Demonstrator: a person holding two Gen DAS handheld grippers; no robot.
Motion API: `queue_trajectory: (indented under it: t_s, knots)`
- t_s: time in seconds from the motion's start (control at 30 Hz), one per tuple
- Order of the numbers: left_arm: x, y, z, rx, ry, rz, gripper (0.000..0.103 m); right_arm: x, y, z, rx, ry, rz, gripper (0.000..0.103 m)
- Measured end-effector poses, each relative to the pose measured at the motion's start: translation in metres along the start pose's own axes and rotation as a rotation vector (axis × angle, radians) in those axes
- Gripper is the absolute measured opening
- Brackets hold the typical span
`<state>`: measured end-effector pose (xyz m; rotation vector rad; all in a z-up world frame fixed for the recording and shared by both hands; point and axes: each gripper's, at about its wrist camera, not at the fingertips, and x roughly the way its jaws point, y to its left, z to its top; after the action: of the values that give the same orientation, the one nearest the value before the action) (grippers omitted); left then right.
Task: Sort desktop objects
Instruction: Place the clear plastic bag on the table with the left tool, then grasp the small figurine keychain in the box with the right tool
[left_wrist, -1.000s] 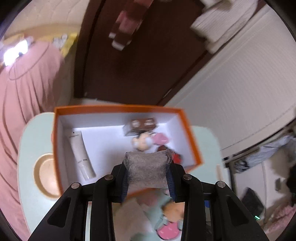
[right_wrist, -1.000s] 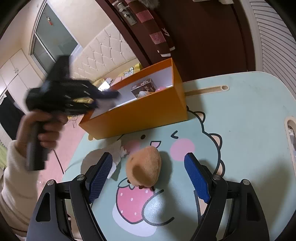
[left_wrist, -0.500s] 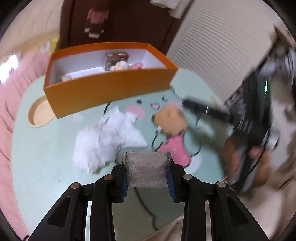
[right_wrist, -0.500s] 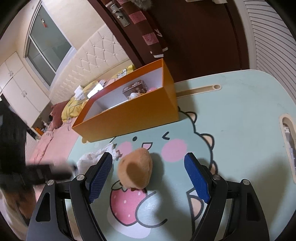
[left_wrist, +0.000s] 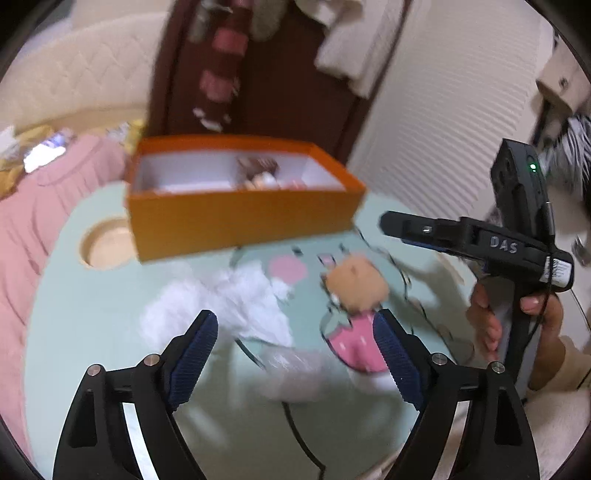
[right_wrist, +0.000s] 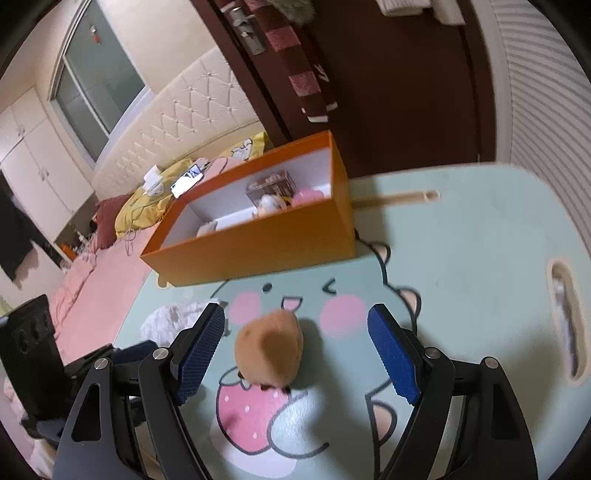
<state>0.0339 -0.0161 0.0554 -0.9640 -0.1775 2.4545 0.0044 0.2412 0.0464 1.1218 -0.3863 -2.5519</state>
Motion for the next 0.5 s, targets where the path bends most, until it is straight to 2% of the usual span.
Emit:
queue_trajectory:
  t_s: [0.1,0.2,0.3,0.4,0.47,0.5]
  knots:
    - [-0.009,0.011,0.004,-0.055,-0.09,0.066,0.095,-0.005,0.015,0.029,-0.069,-0.013,-0.006,0.08]
    - [-0.014,0.026,0.0,-0.108,-0.13,0.117,0.095,-0.004,0.036,0.063,-0.158,-0.009,-0.02,0.08]
    - [-0.012,0.039,-0.005,-0.168,-0.161,0.151,0.095,0.02,0.062,0.1,-0.249,0.098,-0.093,0.08]
    - [-0.008,0.049,-0.01,-0.214,-0.148,0.153,0.095,0.061,0.075,0.129,-0.226,0.282,-0.06,0.08]
    - [-0.007,0.053,-0.01,-0.238,-0.142,0.143,0.095,0.092,0.08,0.141,-0.226,0.406,-0.082,0.064]
    - [-0.009,0.055,-0.01,-0.25,-0.15,0.138,0.095,0.107,0.083,0.143,-0.257,0.456,-0.117,0.05]
